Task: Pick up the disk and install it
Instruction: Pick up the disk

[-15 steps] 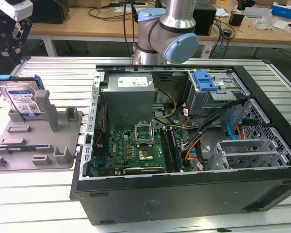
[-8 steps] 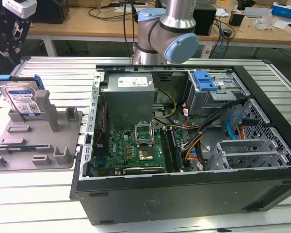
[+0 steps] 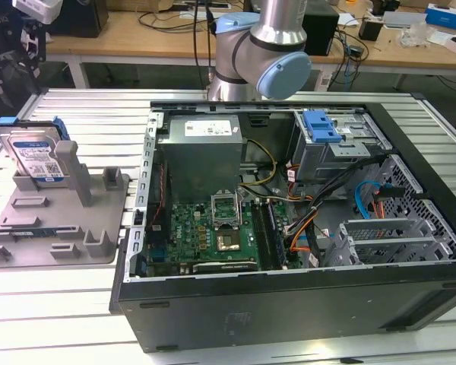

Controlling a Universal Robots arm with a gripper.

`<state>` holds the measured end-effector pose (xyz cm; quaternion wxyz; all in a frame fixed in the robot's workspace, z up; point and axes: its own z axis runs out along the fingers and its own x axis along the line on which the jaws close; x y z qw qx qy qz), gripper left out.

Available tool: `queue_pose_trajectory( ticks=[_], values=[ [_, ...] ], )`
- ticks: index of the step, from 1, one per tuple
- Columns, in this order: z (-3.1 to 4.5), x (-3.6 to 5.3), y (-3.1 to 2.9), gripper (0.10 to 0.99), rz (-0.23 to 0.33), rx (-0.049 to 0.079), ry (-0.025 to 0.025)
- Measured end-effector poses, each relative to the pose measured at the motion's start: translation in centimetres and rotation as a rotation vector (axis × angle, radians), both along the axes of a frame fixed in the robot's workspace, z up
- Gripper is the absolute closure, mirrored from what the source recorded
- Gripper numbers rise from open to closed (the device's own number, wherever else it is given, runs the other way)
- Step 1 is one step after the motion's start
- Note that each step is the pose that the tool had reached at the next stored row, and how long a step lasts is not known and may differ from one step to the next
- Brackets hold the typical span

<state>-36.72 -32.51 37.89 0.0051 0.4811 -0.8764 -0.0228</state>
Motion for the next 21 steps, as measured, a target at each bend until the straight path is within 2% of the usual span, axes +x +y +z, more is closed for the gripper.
queue_pose_trajectory(
  ticks=[1, 11, 14, 18, 21],
  values=[
    [0.00, 0.00, 0.00, 0.604, 0.033, 0.000, 0.0000],
    [-0.01, 0.00, 0.00, 0.604, 0.253, 0.000, -0.0004],
    [-0.06, 0.00, 0.00, 0.604, 0.320, -0.001, -0.0077],
    [-0.15, 0.01, 0.00, 0.604, 0.379, -0.004, -0.0212],
    [-0.25, -0.01, 0.05, 0.604, 0.428, -0.006, -0.0242]
  ],
)
